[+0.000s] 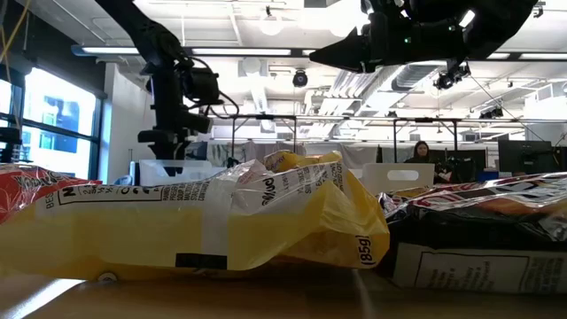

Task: Sort Maruchan noodles
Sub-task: Put the yellow noodle pack into the transparent bin

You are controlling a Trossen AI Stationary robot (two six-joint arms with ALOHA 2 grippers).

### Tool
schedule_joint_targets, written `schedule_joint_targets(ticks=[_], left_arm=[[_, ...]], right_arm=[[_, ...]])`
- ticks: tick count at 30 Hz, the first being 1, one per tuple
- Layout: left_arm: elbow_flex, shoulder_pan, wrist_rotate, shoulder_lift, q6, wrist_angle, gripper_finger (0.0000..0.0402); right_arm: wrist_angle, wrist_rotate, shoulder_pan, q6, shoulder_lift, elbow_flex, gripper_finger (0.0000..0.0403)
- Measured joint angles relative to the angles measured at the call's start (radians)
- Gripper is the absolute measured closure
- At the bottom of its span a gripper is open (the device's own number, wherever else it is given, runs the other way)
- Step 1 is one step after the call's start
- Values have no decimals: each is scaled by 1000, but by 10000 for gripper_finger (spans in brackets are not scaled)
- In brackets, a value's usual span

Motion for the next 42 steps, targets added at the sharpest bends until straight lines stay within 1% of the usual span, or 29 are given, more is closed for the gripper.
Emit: schedule_joint_targets(ticks=[8, 11, 14, 20, 21, 25, 29, 34, 37, 42], left_arm=[[0, 11, 3, 73, 1, 12, 220], [0, 11, -11, 81, 18, 23, 233], [0, 12, -16, 81, 38, 27, 268], [3, 12, -15, 80, 93, 25, 381], [3, 12, -16, 80, 98, 24, 390], [46, 14, -16, 81, 98, -24, 396], [141, 36, 1, 80, 84, -63, 401], [256, 88, 49, 79, 79, -95, 401], [279, 135, 49, 79, 79, -72, 401], [280, 201, 49, 81, 69, -22, 401]], right_arm=[[0, 0, 0, 0, 0, 0, 403], [0, 0, 0, -3, 0, 0, 403], [0, 0, 0, -14, 0, 0, 403], [0, 4, 0, -18, 0, 0, 403], [0, 3, 0, -18, 0, 0, 403], [0, 3, 0, -18, 0, 0, 403], [0, 3, 0, -18, 0, 0, 403], [0, 3, 0, -18, 0, 0, 403], [0, 2, 0, -19, 0, 0, 403], [0, -2, 0, -19, 0, 0, 403]])
